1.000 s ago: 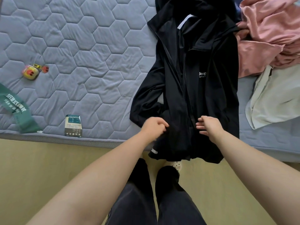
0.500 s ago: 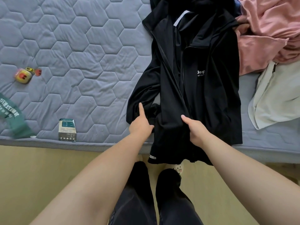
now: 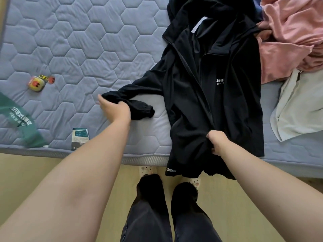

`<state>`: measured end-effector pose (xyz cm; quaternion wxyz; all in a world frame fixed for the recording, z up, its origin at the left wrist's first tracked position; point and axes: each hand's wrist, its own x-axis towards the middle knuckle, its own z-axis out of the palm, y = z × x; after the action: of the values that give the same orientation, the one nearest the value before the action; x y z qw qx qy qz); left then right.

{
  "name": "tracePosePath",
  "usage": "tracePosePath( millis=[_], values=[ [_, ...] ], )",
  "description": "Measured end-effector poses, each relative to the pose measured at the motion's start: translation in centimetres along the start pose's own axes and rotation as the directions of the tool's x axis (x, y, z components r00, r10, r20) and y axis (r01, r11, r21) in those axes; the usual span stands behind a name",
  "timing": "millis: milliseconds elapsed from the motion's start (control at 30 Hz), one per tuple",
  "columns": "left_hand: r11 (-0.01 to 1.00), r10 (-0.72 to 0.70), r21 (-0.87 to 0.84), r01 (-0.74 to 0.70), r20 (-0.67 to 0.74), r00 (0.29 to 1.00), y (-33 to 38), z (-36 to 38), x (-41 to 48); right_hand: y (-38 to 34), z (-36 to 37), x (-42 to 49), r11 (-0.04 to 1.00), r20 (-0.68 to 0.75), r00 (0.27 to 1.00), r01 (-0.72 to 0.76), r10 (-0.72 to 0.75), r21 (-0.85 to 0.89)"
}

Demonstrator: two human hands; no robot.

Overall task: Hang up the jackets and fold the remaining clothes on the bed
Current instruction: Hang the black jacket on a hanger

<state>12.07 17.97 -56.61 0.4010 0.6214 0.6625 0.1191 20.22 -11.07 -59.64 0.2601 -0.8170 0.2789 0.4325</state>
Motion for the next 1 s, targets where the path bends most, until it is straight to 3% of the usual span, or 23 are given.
tracePosePath(
  millis=[67,133,233,333,467,533,633,733,800,900,1000],
  values=[
    [0.943,0.265,0.185,-0.275,0.078,0.961,-0.5,0.7,-1.6,-0.1,0.3,-0.4,0.997,-0.014,1.000,0.017,-0.016,0.079],
    [0.857,0.388,0.246,-0.453,0.271,0.881,-1.4,2.1,-4.1,-0.3,0.4,-1.0,0.979,-0.050,0.997,0.075,-0.067,0.190],
    [0.896,0.234,0.199,-0.397,0.549,0.803,-3.4,4.6,-7.1,-0.9,0.6,-1.2,0.955,0.034,0.993,0.097,-0.111,0.281],
    [0.920,0.005,0.278,-0.277,0.697,0.717,-4.6,6.7,-9.3,-1.3,0.8,-1.1,0.958,0.157,0.984,0.043,-0.090,0.285],
    [0.967,-0.252,0.198,0.159,0.681,0.688,-4.7,8.5,-10.4,-0.7,0.4,-0.6,0.968,0.275,0.953,0.054,-0.123,0.247],
    [0.964,-0.265,0.180,0.195,0.619,0.740,-4.5,8.5,-9.8,0.1,-0.2,-0.7,0.986,0.345,0.930,0.082,-0.127,0.142],
    [0.976,-0.208,0.143,0.163,0.409,0.888,-4.1,6.8,-7.9,2.2,-1.2,-0.8,0.965,0.380,0.924,0.133,-0.038,-0.226],
    [0.973,-0.230,0.055,0.224,0.276,0.933,-4.7,4.4,-5.2,3.9,-1.4,-1.8,0.905,0.399,0.917,0.153,0.021,-0.398],
    [0.979,-0.185,0.137,0.148,0.323,0.928,-5.0,3.0,-4.4,4.8,-1.0,-2.4,0.931,0.364,0.931,0.161,-0.033,-0.327],
    [0.943,-0.078,0.320,-0.089,0.474,0.877,-5.3,1.3,-5.3,5.8,0.2,-3.0,0.996,0.320,0.945,0.083,-0.064,-0.045],
    [0.907,-0.034,0.375,-0.190,0.516,0.856,-6.7,0.1,-7.4,6.3,1.2,-4.6,0.985,0.331,0.941,0.015,-0.071,0.170]
  ],
)
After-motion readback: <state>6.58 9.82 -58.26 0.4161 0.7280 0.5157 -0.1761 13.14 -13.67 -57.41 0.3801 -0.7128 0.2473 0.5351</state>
